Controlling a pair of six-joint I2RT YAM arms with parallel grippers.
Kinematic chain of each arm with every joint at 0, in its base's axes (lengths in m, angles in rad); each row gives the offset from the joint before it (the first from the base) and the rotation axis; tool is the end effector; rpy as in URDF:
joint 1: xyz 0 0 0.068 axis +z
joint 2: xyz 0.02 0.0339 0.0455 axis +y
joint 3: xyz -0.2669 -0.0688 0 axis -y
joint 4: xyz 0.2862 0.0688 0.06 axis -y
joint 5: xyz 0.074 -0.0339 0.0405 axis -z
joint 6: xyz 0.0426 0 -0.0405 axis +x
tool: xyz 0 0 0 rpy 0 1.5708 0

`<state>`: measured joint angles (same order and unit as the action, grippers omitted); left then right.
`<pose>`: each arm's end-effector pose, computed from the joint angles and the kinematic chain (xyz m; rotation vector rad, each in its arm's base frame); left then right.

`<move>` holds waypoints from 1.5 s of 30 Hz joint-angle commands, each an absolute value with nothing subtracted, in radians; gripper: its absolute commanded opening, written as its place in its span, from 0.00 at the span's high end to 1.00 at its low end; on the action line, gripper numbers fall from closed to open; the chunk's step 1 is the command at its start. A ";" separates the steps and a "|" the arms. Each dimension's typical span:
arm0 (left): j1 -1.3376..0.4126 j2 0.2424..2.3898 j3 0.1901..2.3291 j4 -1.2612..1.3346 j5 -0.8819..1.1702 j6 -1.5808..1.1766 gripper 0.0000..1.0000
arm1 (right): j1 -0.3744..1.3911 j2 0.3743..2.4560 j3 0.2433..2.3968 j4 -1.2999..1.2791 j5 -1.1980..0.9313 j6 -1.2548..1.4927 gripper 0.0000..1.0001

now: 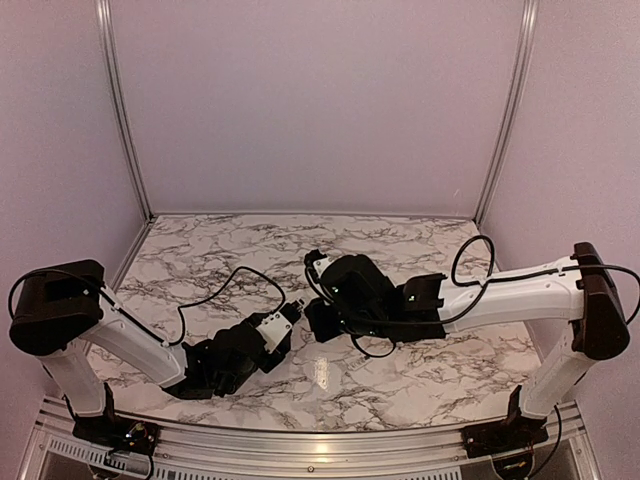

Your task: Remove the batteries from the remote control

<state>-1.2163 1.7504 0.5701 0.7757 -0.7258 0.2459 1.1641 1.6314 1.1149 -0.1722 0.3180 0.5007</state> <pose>0.1409 -0.2991 0.0926 0.8729 1.6537 0.0513 0.1717 0.3649 0.2180 -0.5767 2.2020 0.5474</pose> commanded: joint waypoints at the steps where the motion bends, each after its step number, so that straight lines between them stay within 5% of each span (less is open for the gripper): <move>1: -1.241 1.671 0.556 0.858 -0.624 0.207 1.00 | 1.170 1.635 1.121 -0.147 0.310 0.494 1.00; 26: -1.241 1.625 0.530 0.920 -0.491 0.115 1.00 | 1.175 1.490 0.969 -0.018 0.307 0.498 1.00; 45: -1.260 1.749 0.613 0.835 -0.675 0.241 1.00 | 1.176 1.695 1.228 -0.362 0.436 0.505 1.00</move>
